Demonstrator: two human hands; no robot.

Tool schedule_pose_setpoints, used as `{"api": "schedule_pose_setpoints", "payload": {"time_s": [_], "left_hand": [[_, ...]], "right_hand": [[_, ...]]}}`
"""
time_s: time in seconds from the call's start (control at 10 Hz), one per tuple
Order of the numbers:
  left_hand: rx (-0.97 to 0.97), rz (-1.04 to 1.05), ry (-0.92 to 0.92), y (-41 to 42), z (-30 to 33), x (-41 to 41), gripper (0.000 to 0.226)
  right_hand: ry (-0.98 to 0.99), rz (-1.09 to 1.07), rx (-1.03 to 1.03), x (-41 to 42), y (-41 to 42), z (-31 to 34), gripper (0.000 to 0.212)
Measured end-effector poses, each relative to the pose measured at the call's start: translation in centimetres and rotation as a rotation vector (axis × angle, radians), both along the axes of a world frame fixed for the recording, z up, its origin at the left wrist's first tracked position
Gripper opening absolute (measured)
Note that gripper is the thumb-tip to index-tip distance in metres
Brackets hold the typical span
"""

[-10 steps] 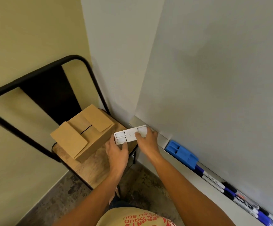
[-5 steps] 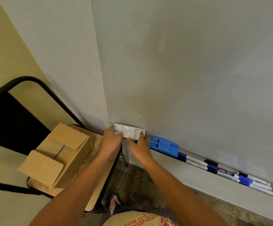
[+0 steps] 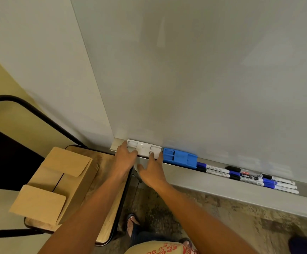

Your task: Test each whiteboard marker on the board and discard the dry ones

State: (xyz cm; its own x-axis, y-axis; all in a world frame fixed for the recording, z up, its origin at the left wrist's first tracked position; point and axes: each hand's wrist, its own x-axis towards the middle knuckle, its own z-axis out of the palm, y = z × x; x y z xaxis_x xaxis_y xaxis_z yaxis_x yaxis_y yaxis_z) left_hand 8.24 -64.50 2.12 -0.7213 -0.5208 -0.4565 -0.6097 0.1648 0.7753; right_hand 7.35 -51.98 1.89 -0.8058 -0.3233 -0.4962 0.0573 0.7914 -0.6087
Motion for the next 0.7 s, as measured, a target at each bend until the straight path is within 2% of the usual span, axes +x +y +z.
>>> {"api": "schedule_pose_setpoints", "payload": {"time_s": [0.1, 0.2, 0.7], "left_hand": [[0.005, -0.007, 0.014, 0.4, 1.1, 0.0, 0.046], [0.019, -0.009, 0.015, 1.2, 1.0, -0.2, 0.045], [-0.131, 0.018, 0.117, 5.2, 2.6, 1.6, 0.062]], "right_hand": [[0.021, 0.02, 0.01, 0.1, 0.0, -0.1, 0.083], [0.064, 0.012, -0.013, 0.1, 0.1, 0.1, 0.08], [0.127, 0.024, -0.192, 0.3, 4.4, -0.4, 0.07]]}}
